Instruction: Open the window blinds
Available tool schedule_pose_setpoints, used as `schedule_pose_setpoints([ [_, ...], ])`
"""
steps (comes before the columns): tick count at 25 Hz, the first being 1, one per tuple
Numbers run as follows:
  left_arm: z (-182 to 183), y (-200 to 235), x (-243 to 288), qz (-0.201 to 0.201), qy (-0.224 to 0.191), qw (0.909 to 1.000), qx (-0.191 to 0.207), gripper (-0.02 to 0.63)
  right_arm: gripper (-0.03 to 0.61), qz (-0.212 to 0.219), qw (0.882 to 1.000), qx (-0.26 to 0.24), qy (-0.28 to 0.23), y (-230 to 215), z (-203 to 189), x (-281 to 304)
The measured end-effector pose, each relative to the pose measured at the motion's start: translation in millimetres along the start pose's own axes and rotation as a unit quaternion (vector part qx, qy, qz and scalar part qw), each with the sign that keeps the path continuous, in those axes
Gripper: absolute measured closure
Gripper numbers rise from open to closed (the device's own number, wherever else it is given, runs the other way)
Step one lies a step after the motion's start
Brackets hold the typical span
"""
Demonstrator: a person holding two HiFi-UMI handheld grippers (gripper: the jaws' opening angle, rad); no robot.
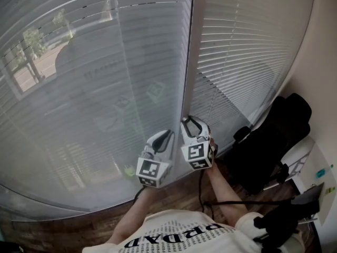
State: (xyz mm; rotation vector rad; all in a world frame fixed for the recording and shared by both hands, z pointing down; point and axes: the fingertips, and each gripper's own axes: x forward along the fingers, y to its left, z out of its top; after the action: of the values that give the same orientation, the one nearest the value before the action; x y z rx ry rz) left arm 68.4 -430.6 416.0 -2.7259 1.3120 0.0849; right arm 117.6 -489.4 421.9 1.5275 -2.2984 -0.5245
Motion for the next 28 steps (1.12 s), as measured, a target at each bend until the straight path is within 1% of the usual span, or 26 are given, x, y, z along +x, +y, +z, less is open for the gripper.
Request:
schedule_pose_setpoints([
  [6, -0.1, 1.7, -1.4, 0.001, 0.0, 1.0, 0.001, 0.583, 0.446, 0.004, 0.996, 0.091, -0.01, -2.7, -2.0, -0.3],
  [10, -0.9, 1.6, -1.9, 0.001, 0.001, 1.0, 0.0, 0.583, 0.446, 0.008, 0.992, 0.127, -0.014, -3.8, -2.0, -0.9],
  [14, -3.5, -0.7, -3.6, -0.002, 0.0, 1.0, -0.001, 0.584, 0.446, 0.011, 0.984, 0.178, -0.019, -3.8, -5.9, -1.7],
  [17, -2.9, -0.4, -4.3, -0.002, 0.001, 1.0, 0.0, 0.583, 0.446, 0.012, 0.979, 0.202, -0.02, -5.4, -6.6, -1.7],
  [20, -0.3, 1.2, -4.5, -0.001, 0.001, 1.0, 0.0, 0.583, 0.446, 0.013, 0.975, 0.222, -0.02, -7.1, -5.4, -1.3],
  [23, 0.6, 1.9, -5.7, -0.001, 0.0, 1.0, -0.001, 0.584, 0.446, 0.012, 0.973, 0.229, -0.021, -7.0, -5.4, -1.2],
  [28, 0.8, 2.2, -6.1, -0.003, 0.0, 1.0, -0.001, 0.584, 0.445, 0.005, 0.979, 0.205, -0.02, -6.8, -5.4, -0.4],
])
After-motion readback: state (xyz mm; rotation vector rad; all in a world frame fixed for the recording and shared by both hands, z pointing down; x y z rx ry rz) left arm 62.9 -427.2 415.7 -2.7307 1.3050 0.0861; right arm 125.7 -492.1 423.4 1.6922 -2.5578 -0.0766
